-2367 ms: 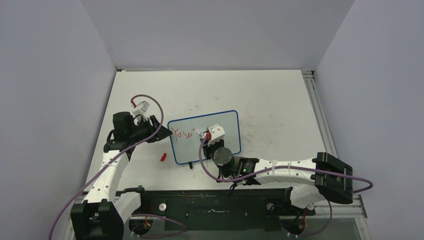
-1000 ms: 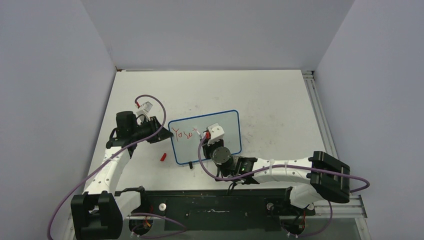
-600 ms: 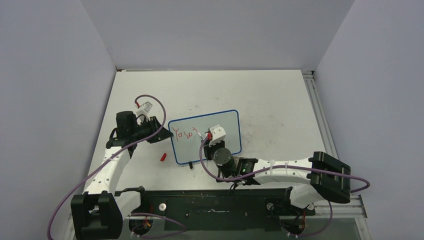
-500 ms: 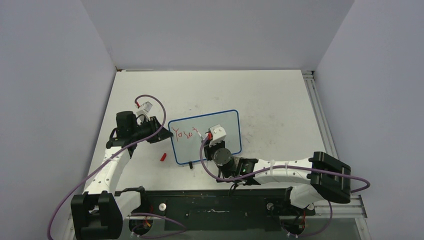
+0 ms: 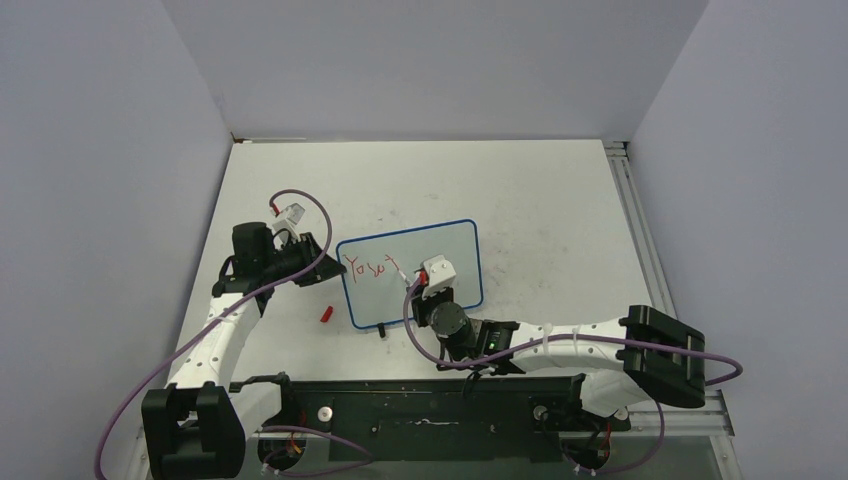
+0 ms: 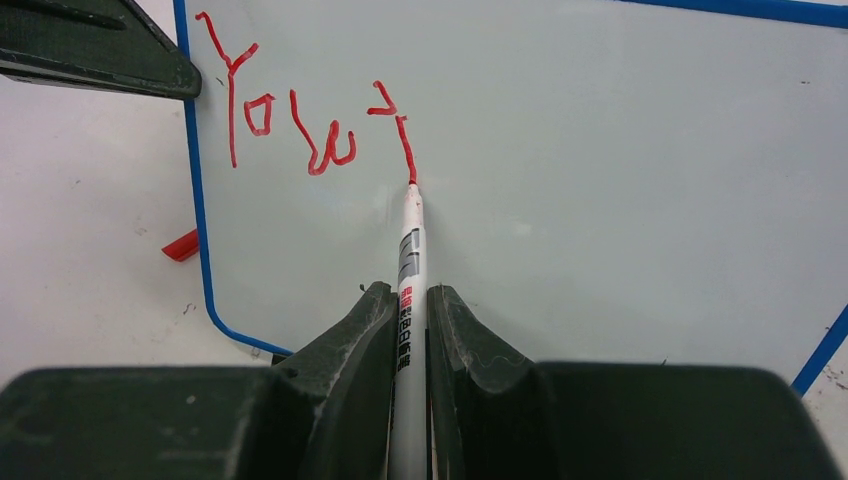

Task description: Write a sentence on the whiteboard

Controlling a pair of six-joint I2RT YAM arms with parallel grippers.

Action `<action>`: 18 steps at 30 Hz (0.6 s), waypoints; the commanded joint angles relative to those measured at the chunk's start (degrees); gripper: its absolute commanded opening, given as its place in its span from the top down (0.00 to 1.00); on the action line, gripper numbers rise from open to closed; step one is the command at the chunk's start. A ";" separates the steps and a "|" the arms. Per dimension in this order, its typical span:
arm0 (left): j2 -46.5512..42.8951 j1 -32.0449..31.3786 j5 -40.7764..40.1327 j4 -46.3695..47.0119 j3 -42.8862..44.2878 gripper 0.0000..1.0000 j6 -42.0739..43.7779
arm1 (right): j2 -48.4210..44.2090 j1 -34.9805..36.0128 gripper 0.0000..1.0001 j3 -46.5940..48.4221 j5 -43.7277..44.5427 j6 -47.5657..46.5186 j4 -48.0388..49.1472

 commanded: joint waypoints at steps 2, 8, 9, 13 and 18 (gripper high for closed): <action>-0.23 -0.43 1.94 1.86 1.75 0.80 0.16 | -1.22 0.06 0.95 -0.16 1.63 0.46 -0.02; -0.30 -0.42 1.89 1.90 1.77 0.80 0.09 | -0.09 -0.11 0.95 1.44 2.37 -0.37 0.63; -0.32 -0.42 1.94 1.90 1.71 0.80 0.11 | 0.00 -0.23 0.95 1.70 2.41 -0.62 0.89; -0.26 -0.42 1.92 1.91 1.74 0.80 0.10 | 0.23 -0.85 0.95 2.47 2.20 -1.39 1.29; -0.22 -0.42 1.91 1.91 1.73 0.80 0.17 | 0.54 -1.67 0.95 3.01 1.47 -2.13 2.10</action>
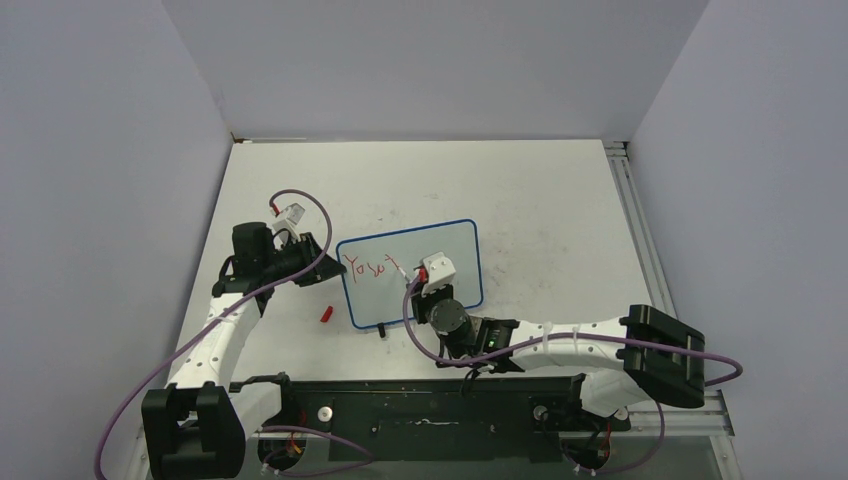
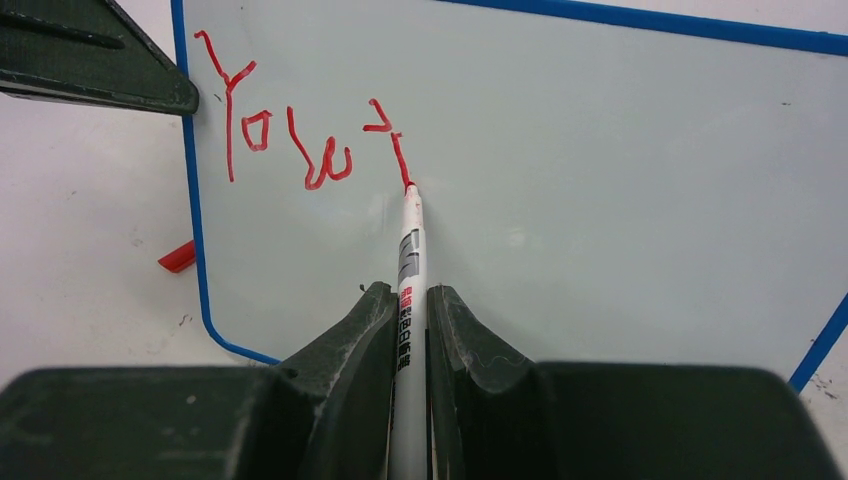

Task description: Write a sentence on the whiteboard

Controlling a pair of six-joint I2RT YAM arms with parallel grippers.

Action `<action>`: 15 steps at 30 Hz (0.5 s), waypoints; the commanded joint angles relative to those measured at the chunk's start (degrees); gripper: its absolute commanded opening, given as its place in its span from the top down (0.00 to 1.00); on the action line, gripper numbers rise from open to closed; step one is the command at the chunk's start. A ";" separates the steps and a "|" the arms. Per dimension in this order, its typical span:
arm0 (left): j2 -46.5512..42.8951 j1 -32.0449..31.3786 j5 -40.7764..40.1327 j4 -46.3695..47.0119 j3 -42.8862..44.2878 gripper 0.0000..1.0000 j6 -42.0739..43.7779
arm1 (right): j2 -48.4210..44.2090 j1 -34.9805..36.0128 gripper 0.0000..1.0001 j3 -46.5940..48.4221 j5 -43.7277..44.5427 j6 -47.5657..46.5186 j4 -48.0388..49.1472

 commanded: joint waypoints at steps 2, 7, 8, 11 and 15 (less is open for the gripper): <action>-0.18 -0.43 1.84 1.97 1.74 0.80 0.18 | 0.56 -1.70 0.95 2.70 1.20 -1.57 2.19; -0.17 -0.46 1.92 1.90 1.77 0.80 0.18 | 0.70 -2.29 0.95 2.92 0.83 -2.07 2.66; -0.23 -0.44 1.90 1.88 1.75 0.80 0.22 | 0.73 -2.39 0.95 2.94 0.80 -2.12 2.66; -0.24 -0.42 1.83 1.88 1.77 0.80 0.18 | 0.36 -2.51 0.95 2.62 1.27 -2.05 2.78; -0.12 -0.48 1.78 1.82 1.85 0.80 0.24 | -0.52 -2.56 0.95 1.77 2.11 -1.76 2.68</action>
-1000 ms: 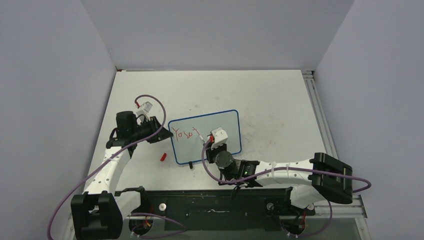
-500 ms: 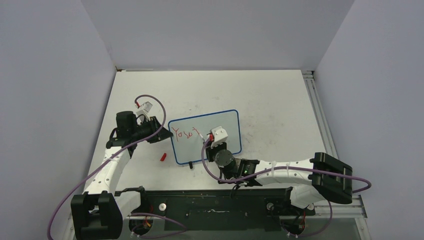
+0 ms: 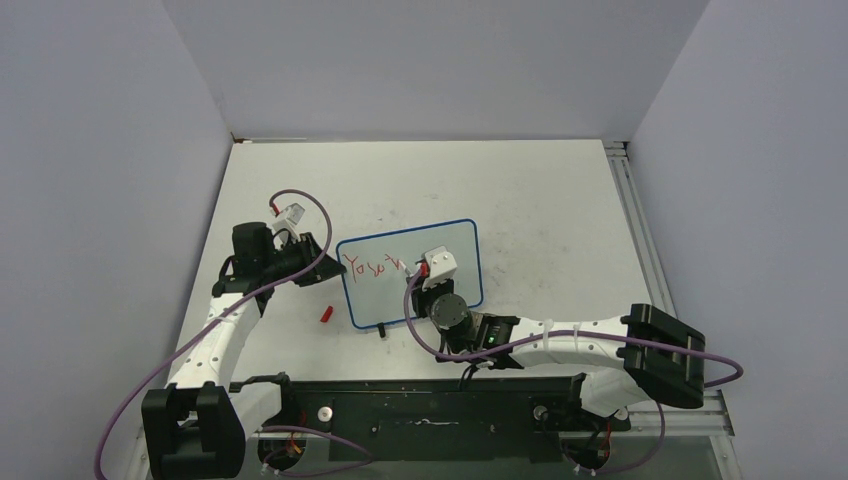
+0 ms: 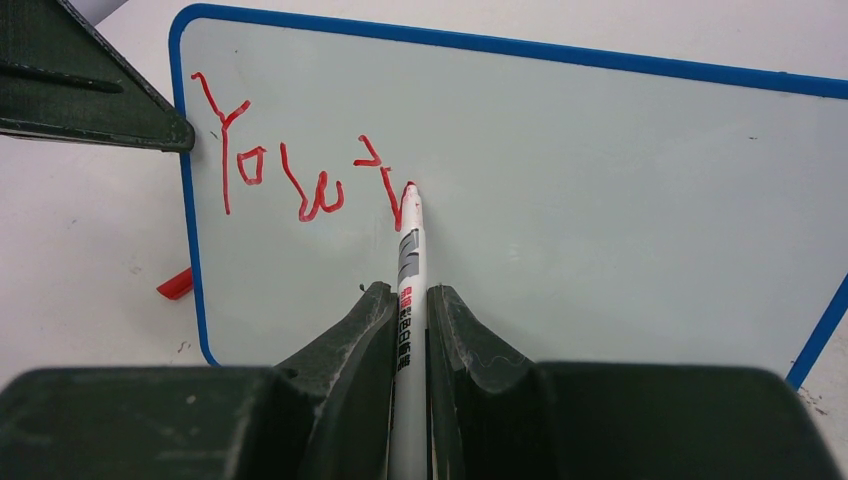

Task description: Write a sentence on the whiteboard

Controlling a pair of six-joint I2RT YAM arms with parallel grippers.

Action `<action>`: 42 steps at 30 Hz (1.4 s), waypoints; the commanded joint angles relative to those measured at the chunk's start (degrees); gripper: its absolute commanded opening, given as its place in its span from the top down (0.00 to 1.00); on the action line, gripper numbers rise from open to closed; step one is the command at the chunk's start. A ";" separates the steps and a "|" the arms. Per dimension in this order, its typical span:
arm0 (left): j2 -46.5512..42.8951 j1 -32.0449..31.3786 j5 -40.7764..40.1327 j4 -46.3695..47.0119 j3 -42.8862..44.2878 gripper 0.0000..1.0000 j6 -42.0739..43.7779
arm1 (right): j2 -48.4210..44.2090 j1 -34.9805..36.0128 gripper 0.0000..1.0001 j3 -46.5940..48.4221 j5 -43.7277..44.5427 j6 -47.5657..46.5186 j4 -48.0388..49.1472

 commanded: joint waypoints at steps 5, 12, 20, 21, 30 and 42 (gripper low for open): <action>-0.17 -0.45 1.76 1.79 1.77 0.80 0.29 | -1.80 -0.96 0.95 0.05 1.99 -0.59 1.18; -0.22 -0.42 1.67 1.70 1.84 0.80 0.27 | -5.28 0.22 0.95 -1.80 1.45 -2.01 2.13; -0.27 -0.42 1.84 1.72 1.72 0.80 0.27 | -5.59 0.22 0.95 -2.86 1.59 -0.73 0.85; -0.26 -0.42 1.77 1.71 1.76 0.80 0.27 | -5.26 0.22 0.95 -2.84 1.42 -0.62 0.82; -0.19 -0.42 1.78 1.70 1.77 0.80 0.27 | -4.01 0.22 0.95 -2.55 0.83 -0.52 0.90; -0.21 -0.42 1.83 1.70 1.72 0.80 0.27 | -2.55 0.07 0.95 -2.07 -0.14 -0.44 0.83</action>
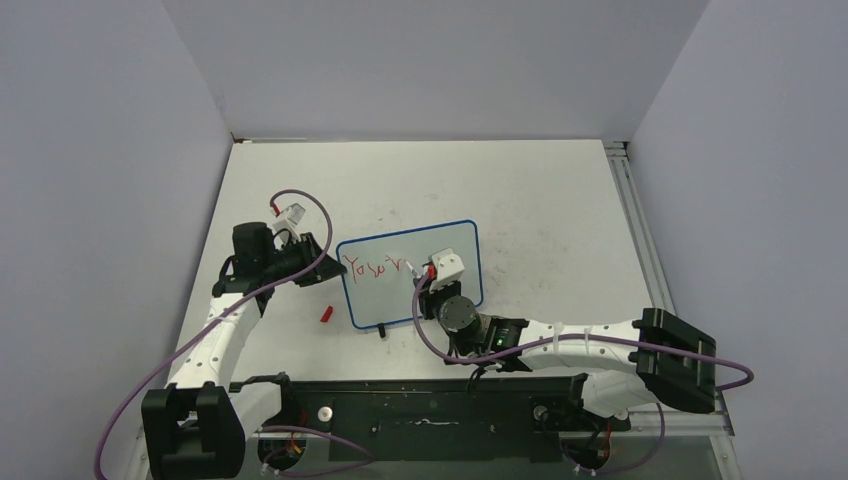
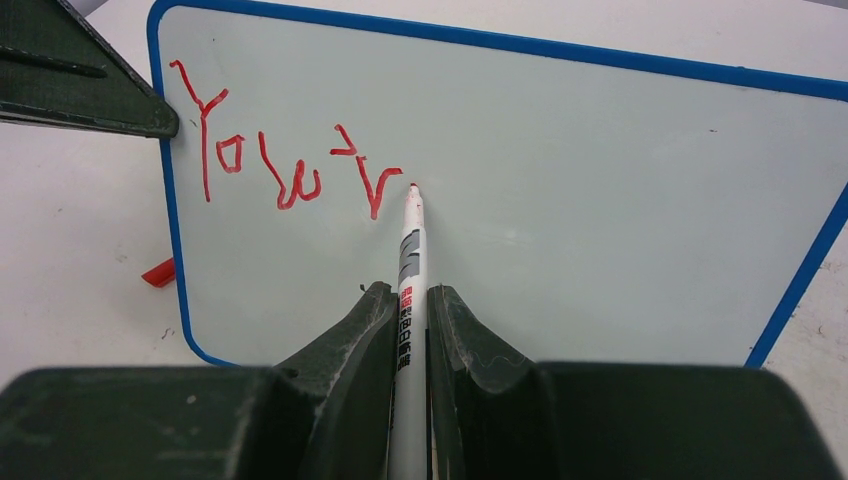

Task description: Write a sentence on the whiteboard

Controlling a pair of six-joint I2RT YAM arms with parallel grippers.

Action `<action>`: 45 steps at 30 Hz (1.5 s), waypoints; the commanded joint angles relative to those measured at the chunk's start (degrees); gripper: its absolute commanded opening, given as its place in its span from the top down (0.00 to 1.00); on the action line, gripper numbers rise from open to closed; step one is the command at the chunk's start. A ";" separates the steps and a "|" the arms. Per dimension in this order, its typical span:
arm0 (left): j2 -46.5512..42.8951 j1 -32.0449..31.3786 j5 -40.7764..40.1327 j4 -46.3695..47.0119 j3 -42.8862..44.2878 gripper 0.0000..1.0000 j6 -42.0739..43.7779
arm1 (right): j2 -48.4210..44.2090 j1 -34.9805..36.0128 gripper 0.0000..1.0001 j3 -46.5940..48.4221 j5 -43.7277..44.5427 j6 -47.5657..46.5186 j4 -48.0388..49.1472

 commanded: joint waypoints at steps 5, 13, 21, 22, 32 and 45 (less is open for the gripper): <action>-0.20 -0.38 1.51 1.75 1.80 0.80 0.27 | 0.24 0.12 0.95 0.09 0.78 1.21 0.61; -0.26 -0.38 1.57 1.75 1.80 0.80 0.31 | -1.16 0.10 0.95 -1.32 2.40 2.29 -1.61; -0.18 -0.34 1.68 1.75 1.71 0.80 0.27 | -2.14 -0.60 0.95 -0.93 4.27 1.63 -1.73; -0.18 -0.33 1.70 1.75 1.72 0.80 0.27 | -2.05 -0.65 0.95 -0.75 4.18 1.48 -1.49; -0.16 -0.42 1.77 1.84 1.76 0.80 0.27 | -0.89 -1.19 0.95 1.19 3.15 -0.53 0.76; -0.05 -0.43 1.82 1.83 1.75 0.80 0.27 | 0.95 -1.43 0.95 2.28 1.55 -1.20 1.81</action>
